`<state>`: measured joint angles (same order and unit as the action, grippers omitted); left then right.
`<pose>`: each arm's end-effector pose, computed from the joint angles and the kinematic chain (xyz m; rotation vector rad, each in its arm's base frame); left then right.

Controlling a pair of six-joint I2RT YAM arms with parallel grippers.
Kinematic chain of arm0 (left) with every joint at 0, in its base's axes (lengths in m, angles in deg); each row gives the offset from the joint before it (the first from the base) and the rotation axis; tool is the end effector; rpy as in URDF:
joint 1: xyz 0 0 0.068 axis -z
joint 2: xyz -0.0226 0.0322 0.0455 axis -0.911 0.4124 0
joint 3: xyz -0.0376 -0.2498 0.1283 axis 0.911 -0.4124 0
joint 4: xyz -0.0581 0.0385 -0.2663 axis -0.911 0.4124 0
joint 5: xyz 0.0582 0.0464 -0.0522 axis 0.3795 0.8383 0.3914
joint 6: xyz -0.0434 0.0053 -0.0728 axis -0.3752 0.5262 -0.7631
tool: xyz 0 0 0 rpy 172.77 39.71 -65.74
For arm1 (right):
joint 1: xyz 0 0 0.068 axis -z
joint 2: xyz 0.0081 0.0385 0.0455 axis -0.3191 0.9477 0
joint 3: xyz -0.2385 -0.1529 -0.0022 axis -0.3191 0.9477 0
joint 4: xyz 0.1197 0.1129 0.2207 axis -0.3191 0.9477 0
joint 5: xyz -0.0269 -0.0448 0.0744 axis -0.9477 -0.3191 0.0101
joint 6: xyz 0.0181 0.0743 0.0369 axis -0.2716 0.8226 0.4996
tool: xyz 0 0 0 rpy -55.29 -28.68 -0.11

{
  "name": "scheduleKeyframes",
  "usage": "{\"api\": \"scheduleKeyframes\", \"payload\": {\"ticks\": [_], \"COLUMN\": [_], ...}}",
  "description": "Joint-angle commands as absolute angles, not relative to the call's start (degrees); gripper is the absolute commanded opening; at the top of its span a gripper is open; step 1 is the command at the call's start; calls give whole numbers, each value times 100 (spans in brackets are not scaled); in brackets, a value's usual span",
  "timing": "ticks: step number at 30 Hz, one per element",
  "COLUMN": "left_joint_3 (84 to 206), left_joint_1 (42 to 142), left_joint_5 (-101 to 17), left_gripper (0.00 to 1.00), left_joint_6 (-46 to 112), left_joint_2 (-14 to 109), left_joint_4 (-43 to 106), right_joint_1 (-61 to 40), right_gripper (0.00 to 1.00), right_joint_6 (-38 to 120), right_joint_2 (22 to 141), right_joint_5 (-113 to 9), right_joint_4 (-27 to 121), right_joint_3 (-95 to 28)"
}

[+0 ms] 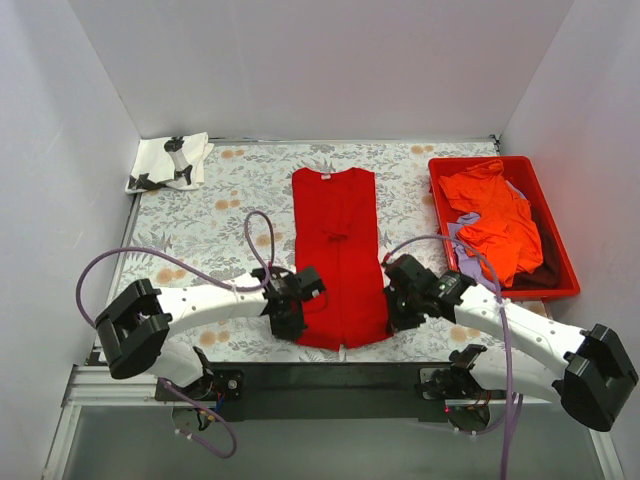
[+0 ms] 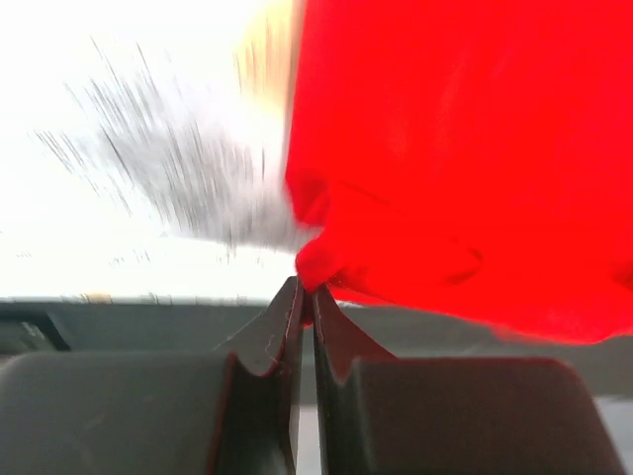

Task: Fold and stack the t-shirts
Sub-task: Fold the tshirt

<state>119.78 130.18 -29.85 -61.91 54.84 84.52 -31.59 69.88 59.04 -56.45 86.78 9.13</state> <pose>0.1080 -0.2142 0.1352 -1.0881 2.8642 -0.0833 0.1236 0.1556 0.1562 -0.3793 2.8054 0.4825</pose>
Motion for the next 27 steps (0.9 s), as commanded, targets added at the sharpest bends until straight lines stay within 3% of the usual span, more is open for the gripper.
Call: {"api": "scheduleKeyframes", "payload": {"ticks": [1,5,12,27], "left_joint_3": [12489,13068,14114,14801], "left_joint_1": [12139,11163,10450,9772], "left_joint_5": [-2300,-2123,-1675,-1499], "left_gripper": [0,0,0,0], "left_joint_6": [-5365,-4652,-3879,-3105], "left_joint_2": [5197,5495,6417,7517], "left_joint_4": [8674,8034,7409,6433], "right_joint_1": [-2580,-2007,-1409,-662], "right_gripper": [1,1,1,1], "right_joint_6": [6219,5569,4952,4582], "right_joint_2": [6249,6864,7980,9326], "right_joint_5": [-6757,-7004,-6961,-6495], "right_joint_4": [8802,8512,7888,6939], "right_joint_3": [106,-712,-2039,-2507]}}
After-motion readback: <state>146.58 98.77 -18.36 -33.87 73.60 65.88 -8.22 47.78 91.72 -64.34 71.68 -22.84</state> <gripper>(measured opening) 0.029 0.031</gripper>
